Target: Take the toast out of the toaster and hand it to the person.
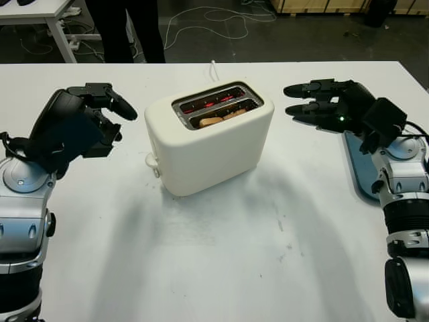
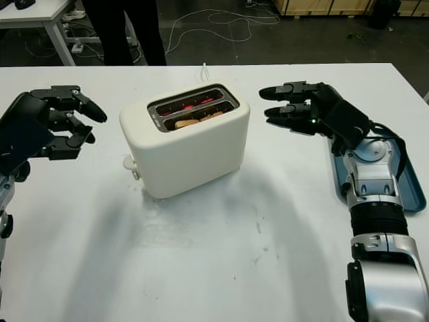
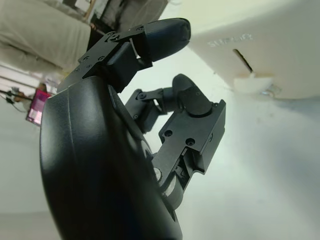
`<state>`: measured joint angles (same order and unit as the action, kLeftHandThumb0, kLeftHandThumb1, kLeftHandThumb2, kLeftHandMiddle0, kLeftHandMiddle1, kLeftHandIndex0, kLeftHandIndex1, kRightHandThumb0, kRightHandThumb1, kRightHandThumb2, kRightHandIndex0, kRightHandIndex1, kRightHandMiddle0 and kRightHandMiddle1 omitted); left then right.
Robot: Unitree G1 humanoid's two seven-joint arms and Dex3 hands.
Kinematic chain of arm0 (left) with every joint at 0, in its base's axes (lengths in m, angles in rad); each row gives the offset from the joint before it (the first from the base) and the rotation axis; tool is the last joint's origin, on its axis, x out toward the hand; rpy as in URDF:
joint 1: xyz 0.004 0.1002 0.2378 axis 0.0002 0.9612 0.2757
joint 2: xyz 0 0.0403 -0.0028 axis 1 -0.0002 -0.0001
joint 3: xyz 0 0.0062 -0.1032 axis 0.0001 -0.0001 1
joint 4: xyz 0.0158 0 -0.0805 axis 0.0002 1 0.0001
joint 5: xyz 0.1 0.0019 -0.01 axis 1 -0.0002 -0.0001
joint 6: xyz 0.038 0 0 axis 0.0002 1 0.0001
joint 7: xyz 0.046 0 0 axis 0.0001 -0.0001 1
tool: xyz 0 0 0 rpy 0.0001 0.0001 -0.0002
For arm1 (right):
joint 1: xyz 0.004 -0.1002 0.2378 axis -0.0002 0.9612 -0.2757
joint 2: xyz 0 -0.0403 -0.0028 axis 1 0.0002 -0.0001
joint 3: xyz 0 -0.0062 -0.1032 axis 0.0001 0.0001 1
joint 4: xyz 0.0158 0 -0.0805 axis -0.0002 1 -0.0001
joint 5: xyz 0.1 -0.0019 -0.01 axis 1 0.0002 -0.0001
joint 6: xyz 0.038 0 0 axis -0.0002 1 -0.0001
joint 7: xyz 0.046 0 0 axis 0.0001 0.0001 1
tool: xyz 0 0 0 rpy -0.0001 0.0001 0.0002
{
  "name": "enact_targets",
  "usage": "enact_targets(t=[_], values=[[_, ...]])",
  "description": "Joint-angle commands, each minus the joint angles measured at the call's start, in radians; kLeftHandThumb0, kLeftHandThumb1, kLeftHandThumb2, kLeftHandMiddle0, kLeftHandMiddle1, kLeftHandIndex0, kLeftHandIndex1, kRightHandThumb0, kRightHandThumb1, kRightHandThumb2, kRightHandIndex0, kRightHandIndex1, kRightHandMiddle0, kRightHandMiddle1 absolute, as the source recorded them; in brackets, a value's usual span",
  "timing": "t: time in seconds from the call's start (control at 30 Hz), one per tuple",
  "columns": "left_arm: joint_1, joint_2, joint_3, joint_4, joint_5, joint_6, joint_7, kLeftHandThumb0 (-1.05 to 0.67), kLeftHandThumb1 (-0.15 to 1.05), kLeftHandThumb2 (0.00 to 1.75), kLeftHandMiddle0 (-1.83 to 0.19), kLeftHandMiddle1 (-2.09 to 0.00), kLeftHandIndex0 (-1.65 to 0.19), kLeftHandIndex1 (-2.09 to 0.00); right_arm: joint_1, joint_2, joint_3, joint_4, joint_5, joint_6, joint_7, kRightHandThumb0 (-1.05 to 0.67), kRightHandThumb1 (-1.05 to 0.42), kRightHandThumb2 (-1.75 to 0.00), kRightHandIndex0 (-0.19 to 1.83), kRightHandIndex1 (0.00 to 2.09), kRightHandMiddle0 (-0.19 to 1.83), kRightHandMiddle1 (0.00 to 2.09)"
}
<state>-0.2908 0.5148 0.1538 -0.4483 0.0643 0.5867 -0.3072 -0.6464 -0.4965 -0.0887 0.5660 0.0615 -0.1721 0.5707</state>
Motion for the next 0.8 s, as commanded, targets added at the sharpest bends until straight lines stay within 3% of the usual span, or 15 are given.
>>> enact_targets(t=[0.0,0.33,0.77], values=[[-0.008,-0.004,0.016,-0.015,-0.015,0.015,0.003,0.13,0.80,0.96,-0.58,-1.47,-0.53,-1.33,0.013,0.008,-0.003,-0.002,0.013,-0.016,0.002,-0.50,-0.81,0.00,0.86,0.00,0.79,0.00],[-0.009,0.001,0.020,-0.017,-0.034,0.031,-0.004,0.10,0.78,1.02,-0.54,-1.52,-0.47,-1.39,0.017,0.003,0.004,-0.015,0.003,-0.005,-0.001,-0.53,-0.82,0.00,0.87,0.00,0.79,0.00],[0.004,0.011,0.018,0.010,-0.040,-0.028,-0.009,0.05,0.75,1.12,-0.61,-1.52,-0.48,-1.40,0.018,0.004,0.004,-0.011,0.004,-0.007,-0.001,-0.55,-0.82,0.00,0.87,0.00,0.79,0.00]])
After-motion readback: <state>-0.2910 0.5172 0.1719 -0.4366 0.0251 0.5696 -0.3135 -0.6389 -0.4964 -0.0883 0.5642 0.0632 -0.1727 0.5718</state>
